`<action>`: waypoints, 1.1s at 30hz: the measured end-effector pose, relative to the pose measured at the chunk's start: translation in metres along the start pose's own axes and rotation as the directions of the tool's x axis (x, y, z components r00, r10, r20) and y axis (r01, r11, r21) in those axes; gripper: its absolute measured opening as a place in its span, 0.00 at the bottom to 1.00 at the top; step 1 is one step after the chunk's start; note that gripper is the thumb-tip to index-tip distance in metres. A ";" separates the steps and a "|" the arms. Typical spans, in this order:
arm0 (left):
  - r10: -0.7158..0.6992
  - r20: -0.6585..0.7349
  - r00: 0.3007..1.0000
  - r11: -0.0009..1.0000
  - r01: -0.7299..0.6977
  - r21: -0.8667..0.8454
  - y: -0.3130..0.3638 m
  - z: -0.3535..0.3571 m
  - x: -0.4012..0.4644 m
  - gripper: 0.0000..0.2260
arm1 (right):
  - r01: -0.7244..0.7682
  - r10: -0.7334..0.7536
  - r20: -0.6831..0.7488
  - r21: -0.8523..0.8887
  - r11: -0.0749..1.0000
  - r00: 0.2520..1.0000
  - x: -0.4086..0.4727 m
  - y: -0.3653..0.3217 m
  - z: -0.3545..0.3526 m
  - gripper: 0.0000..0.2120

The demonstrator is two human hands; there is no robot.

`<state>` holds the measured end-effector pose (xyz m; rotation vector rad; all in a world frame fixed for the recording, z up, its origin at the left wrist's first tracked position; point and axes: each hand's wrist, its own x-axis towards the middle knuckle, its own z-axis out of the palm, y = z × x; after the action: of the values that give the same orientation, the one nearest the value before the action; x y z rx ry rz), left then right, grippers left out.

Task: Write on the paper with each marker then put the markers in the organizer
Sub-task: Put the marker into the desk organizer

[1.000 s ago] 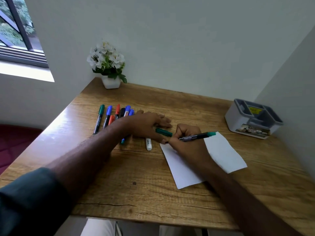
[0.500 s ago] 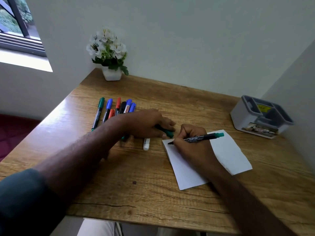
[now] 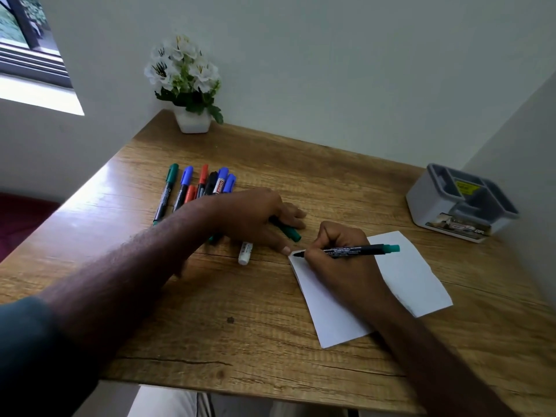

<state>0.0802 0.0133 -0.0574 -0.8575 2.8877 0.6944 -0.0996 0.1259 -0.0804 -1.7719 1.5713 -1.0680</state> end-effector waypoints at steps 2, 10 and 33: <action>-0.006 -0.004 1.000 0.999 0.006 -0.034 -0.001 0.001 0.001 0.28 | 0.014 -0.014 0.008 -0.003 1.000 1.000 0.000 0.000 0.001 0.13; -0.021 -0.027 0.999 0.998 0.019 -0.064 -0.002 0.003 0.001 0.27 | 0.040 -0.040 0.016 -0.026 0.999 0.999 0.000 0.000 0.003 0.10; -0.058 -0.035 0.998 0.993 0.055 -0.102 0.005 0.000 -0.002 0.27 | 0.029 -0.029 -0.007 -0.005 1.000 1.000 0.000 0.001 0.001 0.10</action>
<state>0.0790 0.0184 -0.0550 -0.9701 2.8699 0.8336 -0.0993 0.1253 -0.0820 -1.8010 1.5584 -1.0860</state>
